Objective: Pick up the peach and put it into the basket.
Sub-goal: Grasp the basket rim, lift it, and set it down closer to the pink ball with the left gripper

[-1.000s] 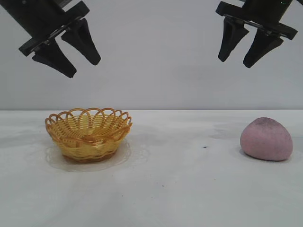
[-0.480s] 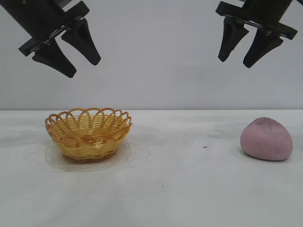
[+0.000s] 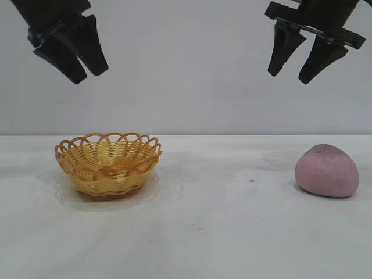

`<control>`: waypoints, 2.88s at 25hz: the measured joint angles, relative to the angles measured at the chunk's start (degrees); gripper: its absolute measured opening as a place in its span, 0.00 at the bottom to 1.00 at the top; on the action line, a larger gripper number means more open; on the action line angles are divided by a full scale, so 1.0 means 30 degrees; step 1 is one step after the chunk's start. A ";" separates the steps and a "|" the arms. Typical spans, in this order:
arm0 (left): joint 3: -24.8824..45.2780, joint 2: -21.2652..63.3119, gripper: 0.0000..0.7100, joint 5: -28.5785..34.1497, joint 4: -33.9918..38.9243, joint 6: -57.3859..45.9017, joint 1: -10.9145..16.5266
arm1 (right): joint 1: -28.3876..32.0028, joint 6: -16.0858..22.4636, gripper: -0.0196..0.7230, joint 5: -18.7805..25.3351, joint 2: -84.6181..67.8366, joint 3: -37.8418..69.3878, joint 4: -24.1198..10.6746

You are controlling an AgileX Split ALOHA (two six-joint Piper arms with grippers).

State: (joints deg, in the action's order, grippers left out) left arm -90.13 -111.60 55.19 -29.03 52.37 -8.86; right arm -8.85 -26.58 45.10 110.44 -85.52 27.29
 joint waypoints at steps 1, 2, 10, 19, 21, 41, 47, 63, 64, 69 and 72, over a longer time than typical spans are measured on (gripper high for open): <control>-0.0637 -0.0394 0.69 0.0628 0.0590 0.0000 -0.0142 | 0.0000 0.0000 0.64 0.0000 0.0000 -0.0037 0.0000; -0.1268 -0.0762 0.69 0.1403 0.1313 0.0000 -0.0355 | 0.0000 0.0000 0.64 0.0000 0.0000 -0.0039 0.0000; -0.5276 -0.3869 0.69 0.3898 0.4060 -0.0822 -0.1814 | 0.0000 0.0000 0.64 0.0108 0.0000 -0.0039 0.0000; -0.6893 -0.6413 0.69 0.4400 0.5135 -0.0979 -0.2022 | 0.0000 0.0000 0.64 0.0132 0.0000 -0.0039 0.0000; -0.6975 -0.6753 0.69 0.4188 0.5179 -0.0979 -0.2106 | 0.0000 0.0000 0.64 0.0132 0.0000 -0.0039 0.0000; -0.8774 -0.8074 0.00 0.5059 0.5072 -0.4678 -0.2371 | 0.0000 0.0000 0.64 0.0178 0.0000 -0.0039 0.0072; -0.8851 -0.5784 0.00 0.5017 0.4414 -1.0995 -0.2264 | 0.0000 0.0000 0.64 0.0178 0.0000 -0.0039 0.0072; 0.3491 0.0701 0.00 -0.0604 -0.3207 -1.3484 -0.2329 | 0.0000 0.0000 0.64 0.0072 0.0000 -0.0039 0.0072; 0.4404 0.0993 0.00 -0.1400 -0.4079 -1.3183 -0.2446 | 0.0000 0.0000 0.64 0.0072 0.0000 -0.0039 0.0072; 0.8462 0.1214 0.00 -0.5037 -0.8500 -1.0809 -0.3315 | 0.0000 0.0000 0.64 0.0072 0.0000 -0.0039 0.0072; 0.9549 0.1214 0.00 -0.7054 -0.9805 -0.9885 -0.3710 | 0.0000 0.0000 0.64 0.0072 0.0000 -0.0039 0.0072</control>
State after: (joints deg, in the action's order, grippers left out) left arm -61.48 -107.96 34.03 -58.44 22.71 -19.99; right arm -8.85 -26.58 45.31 110.44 -85.63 27.50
